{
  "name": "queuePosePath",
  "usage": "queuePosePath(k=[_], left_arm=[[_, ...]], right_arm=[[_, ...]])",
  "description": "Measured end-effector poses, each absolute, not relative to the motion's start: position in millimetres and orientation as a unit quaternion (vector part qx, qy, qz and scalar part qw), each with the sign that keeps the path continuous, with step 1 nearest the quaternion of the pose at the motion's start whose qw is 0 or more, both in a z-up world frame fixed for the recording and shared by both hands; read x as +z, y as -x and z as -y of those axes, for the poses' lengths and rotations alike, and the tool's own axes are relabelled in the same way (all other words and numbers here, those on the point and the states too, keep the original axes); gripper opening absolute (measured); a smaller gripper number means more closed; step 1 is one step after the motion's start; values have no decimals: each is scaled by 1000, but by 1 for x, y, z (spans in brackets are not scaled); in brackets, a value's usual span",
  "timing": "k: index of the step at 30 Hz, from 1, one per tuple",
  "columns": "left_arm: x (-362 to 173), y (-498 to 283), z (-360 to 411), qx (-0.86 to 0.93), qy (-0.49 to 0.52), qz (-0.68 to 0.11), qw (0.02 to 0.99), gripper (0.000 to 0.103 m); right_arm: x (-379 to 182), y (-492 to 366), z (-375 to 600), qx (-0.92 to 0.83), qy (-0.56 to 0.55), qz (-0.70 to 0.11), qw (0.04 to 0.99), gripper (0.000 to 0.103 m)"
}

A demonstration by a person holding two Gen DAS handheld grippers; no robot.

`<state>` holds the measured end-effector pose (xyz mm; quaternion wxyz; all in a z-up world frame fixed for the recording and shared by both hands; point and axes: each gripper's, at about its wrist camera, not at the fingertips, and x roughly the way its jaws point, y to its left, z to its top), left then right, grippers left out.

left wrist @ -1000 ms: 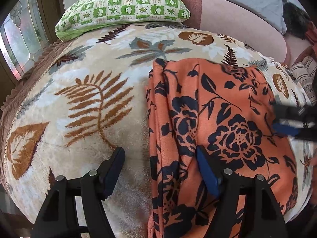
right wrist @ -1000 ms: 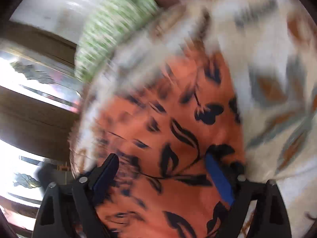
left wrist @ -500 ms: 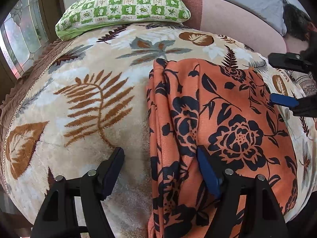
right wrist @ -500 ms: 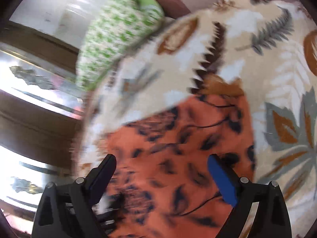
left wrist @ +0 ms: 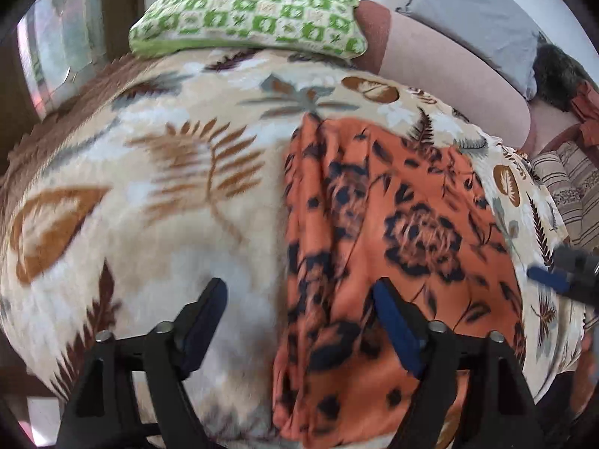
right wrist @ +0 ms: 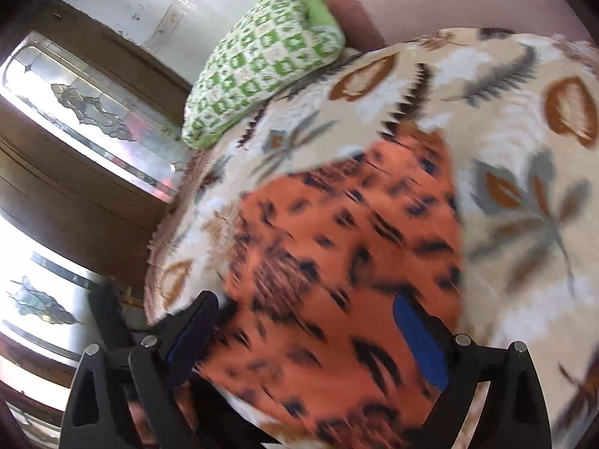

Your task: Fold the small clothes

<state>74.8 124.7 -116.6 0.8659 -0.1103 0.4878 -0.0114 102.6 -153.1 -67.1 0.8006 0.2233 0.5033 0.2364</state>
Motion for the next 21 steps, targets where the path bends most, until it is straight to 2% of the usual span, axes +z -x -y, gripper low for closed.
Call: queuePosePath(k=[3, 5, 6, 9, 12, 13, 14, 15, 16, 17, 18, 20, 21], left_arm=[[-133, -68, -116, -17, 91, -507, 857, 86], [-127, -66, -112, -14, 78, -506, 859, 82], [-121, -64, -113, -16, 88, -505, 859, 79], [-103, -51, -115, -14, 80, -487, 870, 79], [-116, -38, -117, -12, 67, -510, 857, 77], [-129, -38, -116, -24, 67, -528, 846, 65], [-135, -38, -118, -35, 78, -533, 841, 64], [-133, -37, -119, -35, 85, -527, 845, 55], [-128, -37, -117, -52, 90, -529, 842, 36], [-123, -35, -115, -53, 88, -529, 842, 31], [-117, -34, -113, -61, 85, -525, 845, 20], [-114, -31, -115, -64, 91, -524, 844, 20], [-117, -32, -119, -64, 106, -527, 841, 26]], right_arm=[[-109, -93, 157, 220, -231, -550, 772, 97], [-128, -93, 155, 199, -213, -582, 759, 97], [-123, -90, 157, 202, -222, -569, 766, 97], [-91, -81, 163, 208, -223, -513, 802, 97], [-64, -68, 165, 231, -230, -465, 823, 97], [-60, -66, 160, 245, -230, -459, 822, 97], [-62, -66, 152, 262, -228, -460, 817, 97], [-70, -68, 143, 276, -226, -471, 807, 97], [-79, -69, 140, 278, -223, -487, 797, 97], [-99, -73, 134, 263, -214, -521, 783, 97], [-109, -75, 132, 257, -215, -529, 780, 97], [-107, -74, 133, 262, -217, -514, 787, 97], [-106, -75, 134, 264, -219, -516, 785, 97]])
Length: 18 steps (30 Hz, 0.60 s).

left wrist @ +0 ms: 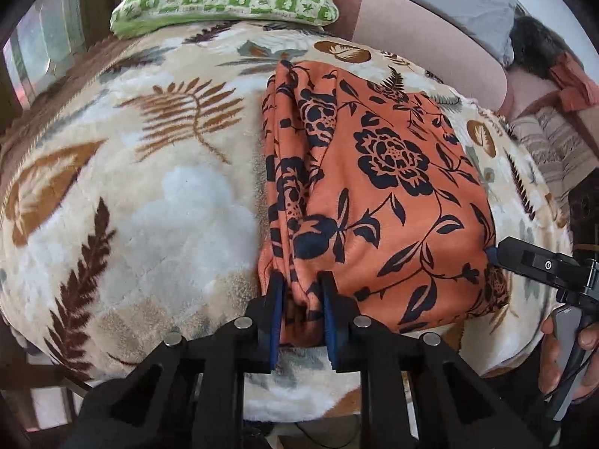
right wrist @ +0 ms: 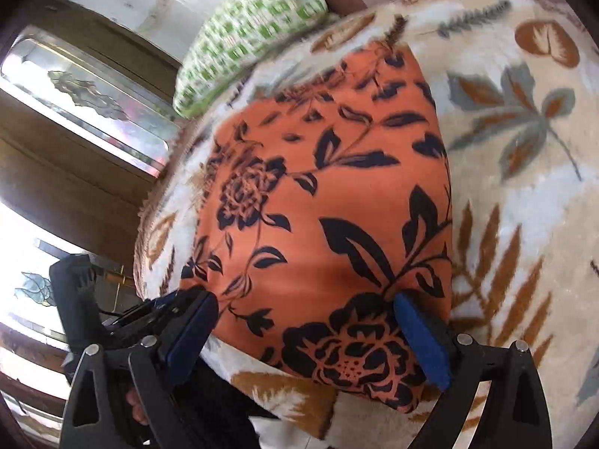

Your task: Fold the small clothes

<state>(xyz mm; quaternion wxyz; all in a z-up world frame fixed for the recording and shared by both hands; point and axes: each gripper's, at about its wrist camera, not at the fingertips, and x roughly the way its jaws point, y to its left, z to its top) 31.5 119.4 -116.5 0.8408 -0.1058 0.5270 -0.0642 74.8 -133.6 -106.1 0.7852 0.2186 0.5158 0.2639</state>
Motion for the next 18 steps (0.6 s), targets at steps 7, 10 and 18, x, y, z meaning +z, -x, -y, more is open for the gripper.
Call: queuePosePath(k=[7, 10, 18], left_arm=[[-113, -31, -118, -75, 109, -531, 837, 24], [-92, -35, -126, -86, 132, -506, 848, 63], [-85, -90, -128, -89, 136, -474, 866, 83]], right_arm=[[-111, -72, 144, 276, -228, -514, 780, 97], [-98, -64, 155, 280, -238, -506, 780, 97], [-96, -103, 218, 229, -323, -483, 781, 97]])
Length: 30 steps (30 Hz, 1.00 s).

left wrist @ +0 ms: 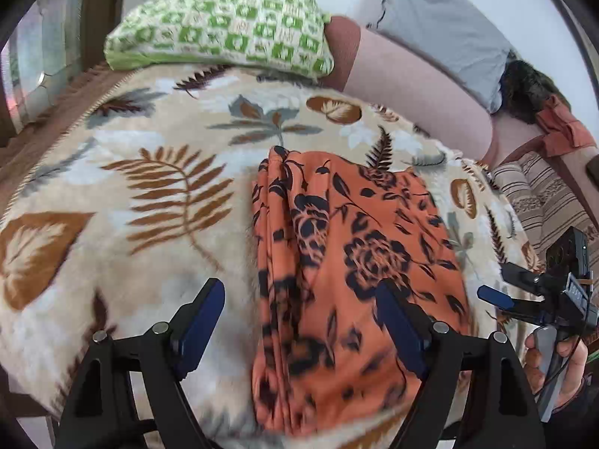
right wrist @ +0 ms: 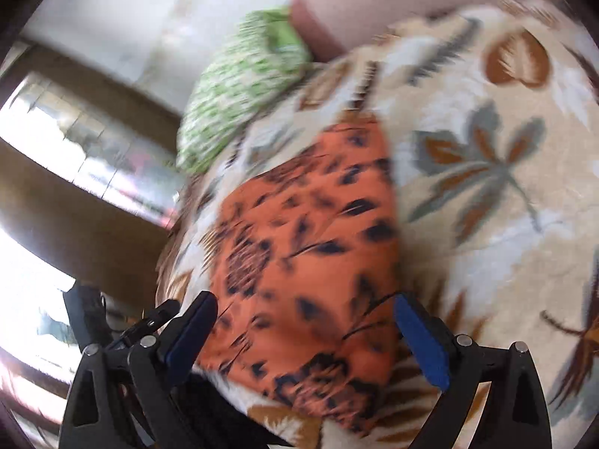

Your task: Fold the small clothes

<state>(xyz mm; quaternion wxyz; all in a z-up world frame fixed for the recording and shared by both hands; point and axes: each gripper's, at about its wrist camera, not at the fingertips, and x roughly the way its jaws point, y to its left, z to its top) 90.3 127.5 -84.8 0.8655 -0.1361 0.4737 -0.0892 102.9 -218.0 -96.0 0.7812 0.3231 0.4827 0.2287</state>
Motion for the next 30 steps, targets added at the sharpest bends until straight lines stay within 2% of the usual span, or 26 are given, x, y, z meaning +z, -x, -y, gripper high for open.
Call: queuePosePath(k=[7, 11, 17, 22, 25, 27, 29, 30], left_arm=[[-130, -113, -125, -84, 158, -515, 838, 83], [-128, -110, -125, -82, 158, -512, 840, 83], [-127, -112, -124, -84, 151, -511, 842, 82], [-130, -113, -124, -86, 149, -507, 845, 82], [-130, -113, -123, -86, 144, -506, 846, 82], [-130, -113, -121, -87, 138, -505, 848, 81], [-130, -113, -120, -90, 137, -505, 848, 77], [-130, -113, -119, -95, 138, -505, 847, 68]], right_arm=[[-123, -130, 211, 236, -340, -512, 753, 97], [-136, -135, 199, 238, -331, -524, 747, 97], [-120, -138, 193, 238, -316, -503, 768, 97], [-136, -144, 182, 230, -299, -527, 761, 97], [-131, -143, 170, 233, -267, -529, 771, 92], [-130, -144, 166, 228, -244, -531, 779, 81], [-132, -146, 165, 224, -237, -532, 782, 75], [-133, -146, 166, 224, -235, -532, 782, 73]])
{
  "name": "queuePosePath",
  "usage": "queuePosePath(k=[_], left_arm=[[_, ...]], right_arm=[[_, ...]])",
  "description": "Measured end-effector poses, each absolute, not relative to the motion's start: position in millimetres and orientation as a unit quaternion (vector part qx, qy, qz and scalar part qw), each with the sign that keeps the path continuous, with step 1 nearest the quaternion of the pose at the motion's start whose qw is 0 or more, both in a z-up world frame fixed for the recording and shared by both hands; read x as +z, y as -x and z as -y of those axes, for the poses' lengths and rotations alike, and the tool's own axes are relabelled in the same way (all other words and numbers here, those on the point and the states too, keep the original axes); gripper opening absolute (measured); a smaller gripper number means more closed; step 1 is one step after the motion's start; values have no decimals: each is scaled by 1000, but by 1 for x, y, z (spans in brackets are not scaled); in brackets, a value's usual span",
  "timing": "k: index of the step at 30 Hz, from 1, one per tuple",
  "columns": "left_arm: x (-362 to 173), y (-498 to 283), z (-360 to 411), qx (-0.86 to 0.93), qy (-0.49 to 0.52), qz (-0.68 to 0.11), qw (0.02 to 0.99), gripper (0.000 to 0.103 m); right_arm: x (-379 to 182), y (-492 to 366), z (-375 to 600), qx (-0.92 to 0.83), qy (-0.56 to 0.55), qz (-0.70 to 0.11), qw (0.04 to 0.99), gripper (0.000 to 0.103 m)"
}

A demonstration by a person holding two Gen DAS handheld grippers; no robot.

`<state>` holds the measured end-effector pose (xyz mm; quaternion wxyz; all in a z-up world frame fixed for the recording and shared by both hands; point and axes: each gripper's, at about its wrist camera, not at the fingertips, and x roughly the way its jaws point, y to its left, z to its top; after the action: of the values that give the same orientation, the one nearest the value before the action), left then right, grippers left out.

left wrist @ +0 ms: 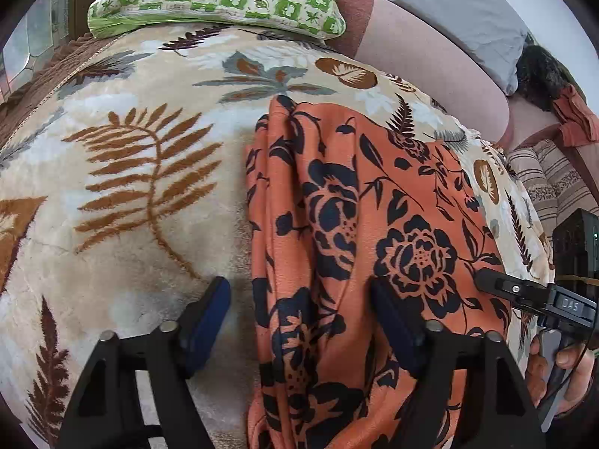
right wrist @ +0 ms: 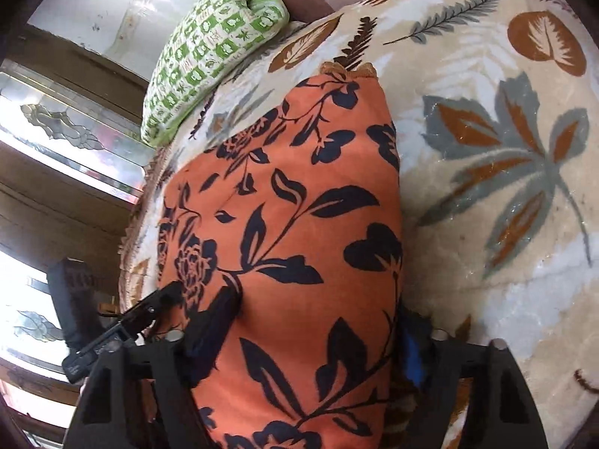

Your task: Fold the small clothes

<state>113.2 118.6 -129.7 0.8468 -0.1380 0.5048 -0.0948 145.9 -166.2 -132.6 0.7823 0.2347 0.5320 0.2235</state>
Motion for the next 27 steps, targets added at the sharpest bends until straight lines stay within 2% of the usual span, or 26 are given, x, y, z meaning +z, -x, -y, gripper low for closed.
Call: queuePosePath(k=[1, 2, 4, 7, 10, 12, 14, 20, 27], left_arm=[[-130, -114, -117, -102, 140, -507, 845, 55], [-130, -115, -114, -109, 144, -509, 841, 53], [-129, -115, -111, -111, 144, -507, 842, 41], [-131, -114, -111, -115, 149, -501, 845, 37], [-129, -114, -116, -122, 164, -503, 840, 32], [-124, -112, -113, -121, 148, -500, 844, 30], [-121, -110, -111, -118, 143, -498, 847, 30], [-121, -109, -114, -117, 157, -494, 847, 28], [-79, -102, -93, -132, 139, -447, 874, 27]], right_arm=[[-133, -147, 166, 223, -232, -532, 783, 71], [-133, -148, 166, 223, -227, -533, 784, 70], [-133, -149, 162, 223, -212, -534, 788, 68], [-130, -148, 156, 223, -190, -533, 793, 63], [-123, -146, 151, 227, -172, -528, 800, 54], [-114, -146, 149, 230, -156, -521, 807, 43], [-107, -145, 148, 236, -146, -515, 811, 39], [-100, -143, 141, 241, -124, -507, 818, 38], [-71, -140, 148, 255, -110, -474, 835, 35]])
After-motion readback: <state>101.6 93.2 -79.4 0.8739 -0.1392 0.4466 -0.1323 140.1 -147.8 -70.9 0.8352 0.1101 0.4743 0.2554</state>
